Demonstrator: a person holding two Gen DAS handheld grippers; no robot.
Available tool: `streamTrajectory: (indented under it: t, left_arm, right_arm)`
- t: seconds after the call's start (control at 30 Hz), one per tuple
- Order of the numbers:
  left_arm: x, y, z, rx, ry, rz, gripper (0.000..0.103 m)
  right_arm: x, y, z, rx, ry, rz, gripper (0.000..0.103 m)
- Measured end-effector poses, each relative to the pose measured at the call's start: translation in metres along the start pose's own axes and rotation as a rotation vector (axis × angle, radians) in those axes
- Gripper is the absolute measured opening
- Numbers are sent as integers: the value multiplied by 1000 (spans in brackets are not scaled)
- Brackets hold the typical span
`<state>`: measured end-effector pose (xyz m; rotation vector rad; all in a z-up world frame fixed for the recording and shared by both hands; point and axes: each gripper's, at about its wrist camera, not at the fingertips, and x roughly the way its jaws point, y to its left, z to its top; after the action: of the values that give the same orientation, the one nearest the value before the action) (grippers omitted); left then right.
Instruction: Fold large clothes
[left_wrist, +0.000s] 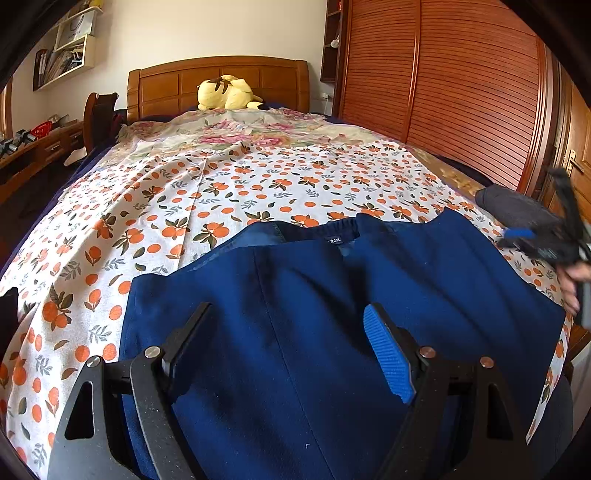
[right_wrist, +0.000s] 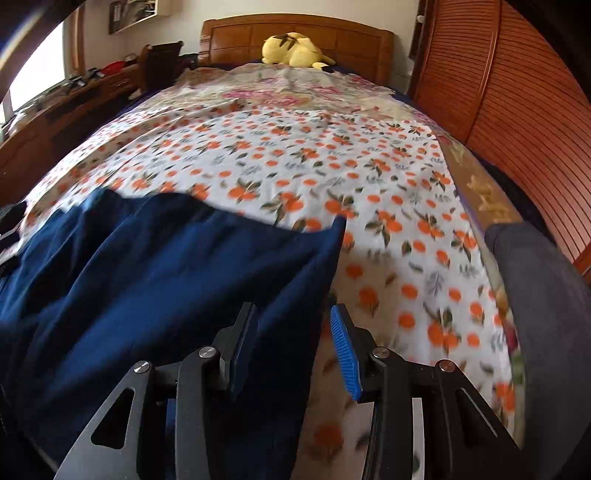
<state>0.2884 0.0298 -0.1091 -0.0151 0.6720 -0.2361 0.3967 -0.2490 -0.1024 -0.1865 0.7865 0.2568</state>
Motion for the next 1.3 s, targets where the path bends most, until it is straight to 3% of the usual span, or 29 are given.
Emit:
streamTrajectory:
  t: [0.23,0.33,0.63,0.67,0.7,0.73,0.8,0.9,1.13,1.23,1.3]
  left_arm:
    - [-12,-6,0,13,-28,18,82]
    - [-23,-10,-4,6,-40,16,82]
    - [-71,-33,-32,-13,-74,15,82]
    - [-76,-34,-36,-19,-75,16,82]
    - [-80,-35,-40,-24,-73,18,82]
    - [-83,-37,-43,-28,-69,21,82]
    - [-87,-39,-49,-32,-58,27,82]
    - [-92,-42,-57,-44,-39,37,82]
    - [-110,-46,-73,-69,-14,78,82]
    - [-116,-41,-79,-80,4,113,82]
    - [-123,-37,-83,-89,12,144,82]
  right_arm:
    - [-44,-13,-59,53,43,82,43]
    - [-53,-14,-70,84,59,143,43]
    - [-70,-7,-87,62,63,148,43]
    - [-71,-4,-87,45,57,151,39]
    - [-72,-3,-88,26,49,173,23]
    - [-74,-1,-89,5,44,187,17]
    - [-81,1,-92,-16,18,186,9]
    - [-93,-6,-97,-18,-28,160,6]
    - [-96,-7,-105,11,-40,164,8]
    - [-107,-4,-100,1,-79,154,21]
    - [-111,1,-95,-17,-102,149,39]
